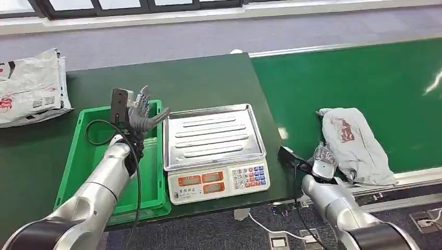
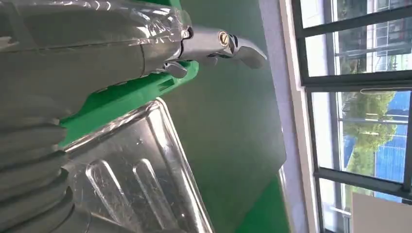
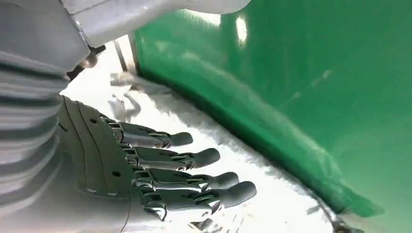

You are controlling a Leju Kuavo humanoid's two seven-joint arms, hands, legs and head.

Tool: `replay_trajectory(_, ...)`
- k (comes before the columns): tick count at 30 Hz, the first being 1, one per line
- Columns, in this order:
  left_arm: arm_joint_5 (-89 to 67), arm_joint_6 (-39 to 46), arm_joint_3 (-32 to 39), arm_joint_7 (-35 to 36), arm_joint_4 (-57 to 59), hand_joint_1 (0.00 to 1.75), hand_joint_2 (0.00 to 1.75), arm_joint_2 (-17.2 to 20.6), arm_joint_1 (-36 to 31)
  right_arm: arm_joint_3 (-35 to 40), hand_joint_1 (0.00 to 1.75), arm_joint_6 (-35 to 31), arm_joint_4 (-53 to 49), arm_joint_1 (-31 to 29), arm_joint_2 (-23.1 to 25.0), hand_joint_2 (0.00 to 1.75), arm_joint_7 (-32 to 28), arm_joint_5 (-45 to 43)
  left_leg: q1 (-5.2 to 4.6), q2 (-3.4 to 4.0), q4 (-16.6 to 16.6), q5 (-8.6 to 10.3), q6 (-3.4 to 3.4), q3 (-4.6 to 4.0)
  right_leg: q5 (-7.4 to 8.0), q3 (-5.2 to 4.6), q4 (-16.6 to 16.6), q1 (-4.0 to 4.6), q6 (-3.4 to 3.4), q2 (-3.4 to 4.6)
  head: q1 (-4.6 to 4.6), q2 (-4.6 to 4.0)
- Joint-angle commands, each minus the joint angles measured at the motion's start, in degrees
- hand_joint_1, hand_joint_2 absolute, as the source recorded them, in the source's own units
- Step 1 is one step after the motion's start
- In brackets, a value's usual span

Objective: Moved the parcel from conveyor to table for the left to box.

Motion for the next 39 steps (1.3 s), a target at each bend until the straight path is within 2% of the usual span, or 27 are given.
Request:
replay_trajectory(1, -0.46, 0.3, 2.51, 0.97, 2.85, 0.0, 1.75, -0.64, -1.9, -5.57, 0.0, 3.28, 1.89, -0.78, -3.92, 1.75, 1.57, 0.55, 0.03, -0.22, -0.07, 0.03, 0.01, -0.05, 0.0, 0.05, -0.14, 0.03, -0.04, -0.12, 0.0, 0.0)
replay_trajectory(3, -0.51, 0.38, 2.64, 0.75, 2.63, 0.0, 1.75, -0.21, -1.17, -7.92, 0.0, 1.0, 1.88, -0.13, -4.62, 1.75, 0.63, -0.11, 0.01, -0.24, -0.1, 0.05, 0.02, 0.01, 0.0, 0.1, -0.19, 0.02, -0.03, -0.14, 0.0, 0.0)
replay_trajectory(8, -0.62, 0.24, 2.76, 0.48, 2.58, 0.0, 1.75, -0.04, -0.8, -9.86, 0.0, 1.97, 2.3, 0.66, -5.65, 1.75, 0.88, 0.35, 0.03, -0.52, -0.13, 0.04, 0.04, 0.02, -0.04, 0.26, -0.33, 0.02, 0.05, -0.37, 0.0, 0.0)
replay_trajectory(13, -0.63, 0.31, 2.76, 0.49, 2.54, 0.0, 1.75, -0.14, -0.9, -9.94, 0.0, 2.1, 2.26, 0.53, -5.41, 1.75, 0.93, 0.43, 0.01, -0.21, -0.07, -0.09, 0.01, -0.04, -0.06, 0.1, -0.22, 0.0, 0.01, 0.0, 0.0, 0.0)
replay_trajectory(23, -0.93, 0.29, 2.93, 0.73, 2.48, 0.0, 1.75, -0.2, -0.66, -12.53, 0.0, 0.99, 1.4, 1.85, -6.56, 1.75, 1.93, 2.63, 0.03, -0.29, -0.1, -0.07, 0.03, -0.07, -0.1, 0.04, -0.24, 0.04, 0.04, -0.04, 0.0, 0.0)
replay_trajectory(27, -1.04, 0.45, 3.08, 0.86, 2.57, 0.0, 1.75, -0.17, -0.57, -14.56, 0.0, 3.38, 1.51, 2.32, -7.14, 1.75, 2.51, 2.78, 0.01, -0.3, -0.12, -0.08, 0.04, -0.05, -0.12, 0.07, -0.25, 0.0, 0.04, -0.05, 0.0, 0.0)
replay_trajectory(34, -1.14, 0.53, 3.54, 0.76, 2.56, 0.0, 1.75, 0.55, 0.08, -17.06, 0.0, 1.96, 2.0, 3.3, -5.91, 1.75, 0.98, 3.89, 0.0, -0.32, -0.13, -0.05, 0.02, -0.1, -0.11, 0.03, -0.24, -0.01, 0.05, -0.1, 0.0, 0.0)
replay_trajectory(36, -1.25, 0.42, 3.6, 0.83, 2.81, 0.0, 1.75, 0.53, -0.02, -17.61, 0.0, 4.76, 2.75, 3.24, -5.58, 1.75, 0.3, 4.27, 0.02, -0.28, -0.11, -0.07, 0.02, -0.1, -0.1, 0.04, -0.24, 0.02, 0.05, -0.07, 0.0, 0.0)
replay_trajectory(37, -1.24, 0.65, 3.79, 0.8, 2.84, 0.0, 1.75, 0.62, 0.04, -18.03, 1.75, 3.87, 2.44, 3.85, -5.06, 1.75, -1.74, 4.67, 0.02, -0.27, -0.16, -0.06, 0.01, -0.05, -0.09, 0.09, -0.29, 0.02, 0.04, -0.04, 0.0, 0.0)
replay_trajectory(39, -1.19, 0.43, 3.92, 0.61, 2.8, 0.0, 1.75, 1.07, 0.2, -18.68, 1.75, 4.12, 2.69, 4.26, -4.2, 1.75, -3.26, 4.51, 0.04, -0.29, -0.11, -0.06, 0.01, -0.09, -0.11, 0.07, -0.26, 0.04, 0.05, -0.08, 0.0, 0.0)
